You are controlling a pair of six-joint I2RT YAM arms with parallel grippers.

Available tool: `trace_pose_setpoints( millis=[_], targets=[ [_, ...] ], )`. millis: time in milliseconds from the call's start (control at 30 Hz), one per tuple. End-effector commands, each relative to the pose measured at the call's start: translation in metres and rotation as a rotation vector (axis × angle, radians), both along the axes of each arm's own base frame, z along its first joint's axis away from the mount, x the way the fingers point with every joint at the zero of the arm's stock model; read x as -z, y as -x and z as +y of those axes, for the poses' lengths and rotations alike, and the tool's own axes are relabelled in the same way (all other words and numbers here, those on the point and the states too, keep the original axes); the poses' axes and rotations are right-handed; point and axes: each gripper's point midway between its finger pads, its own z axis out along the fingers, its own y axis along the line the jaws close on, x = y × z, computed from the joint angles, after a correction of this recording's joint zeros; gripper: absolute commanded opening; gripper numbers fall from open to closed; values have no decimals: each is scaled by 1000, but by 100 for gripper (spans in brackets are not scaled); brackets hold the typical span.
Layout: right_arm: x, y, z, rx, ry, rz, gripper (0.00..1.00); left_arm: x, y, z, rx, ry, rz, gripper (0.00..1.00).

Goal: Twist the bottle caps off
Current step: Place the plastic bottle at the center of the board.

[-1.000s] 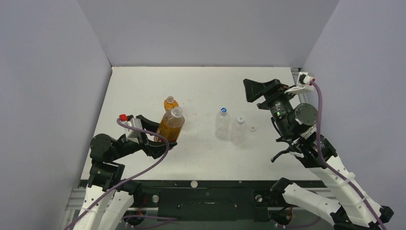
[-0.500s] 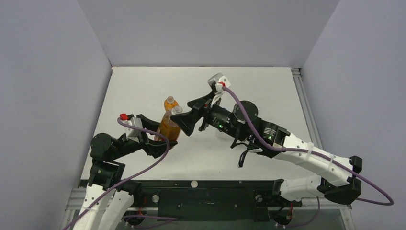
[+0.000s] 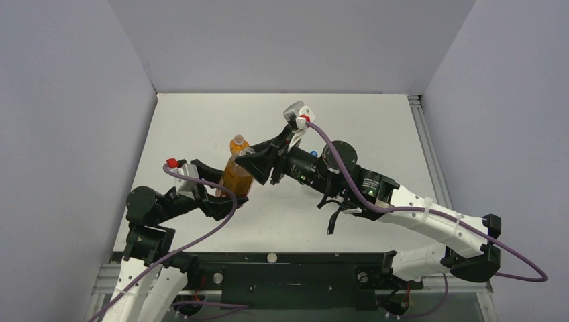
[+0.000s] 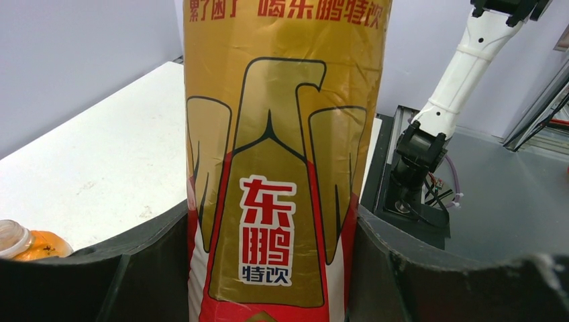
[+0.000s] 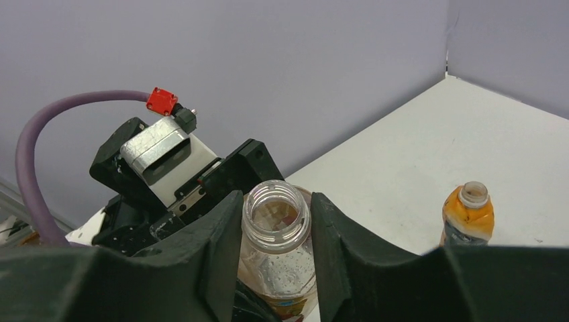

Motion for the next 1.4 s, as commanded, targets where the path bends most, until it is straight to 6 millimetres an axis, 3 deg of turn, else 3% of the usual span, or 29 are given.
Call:
trace_pose_setpoints(
  millis=[0, 100, 167, 200, 233, 267, 333, 600, 767, 933, 1000, 1100, 1367],
  targets=[
    [-18, 4, 6, -20, -54, -21, 27, -18, 5, 0, 6, 25, -58, 0],
    [-16, 2, 5, -9, -44, -21, 13, -18, 4, 1, 1, 28, -52, 0],
    [-12, -4, 3, 27, -28, -21, 6, -18, 0, 2, -26, 35, -31, 13],
    [-11, -5, 2, 35, -21, -28, 3, -18, -1, 3, -34, 37, -24, 38],
    [-9, -7, 1, 47, -9, -30, 1, -17, -3, 4, -49, 40, -9, 54],
    [-9, -9, 0, 59, 2, -44, 0, -17, -4, 4, -53, 39, 0, 88],
    [-6, -19, -6, 115, 35, -65, 0, -12, -7, 5, -68, 34, 70, 99],
    [30, -80, -27, 330, 225, -118, 0, 18, -22, 11, -149, -88, 326, 97],
    [67, -122, -31, 427, 292, -93, 0, 20, -29, 27, -258, -165, 333, 97],
    [103, -164, -32, 543, 357, -88, 0, 28, -49, 48, -417, -241, 349, 97],
    [126, -182, -27, 574, 400, -75, 0, 33, -61, 64, -521, -276, 344, 97],
    [138, -204, -27, 621, 393, -71, 0, 36, -70, 83, -631, -331, 323, 97],
    [181, -249, -32, 737, 392, -23, 0, 32, -71, 87, -654, -329, 333, 96]
  ],
)
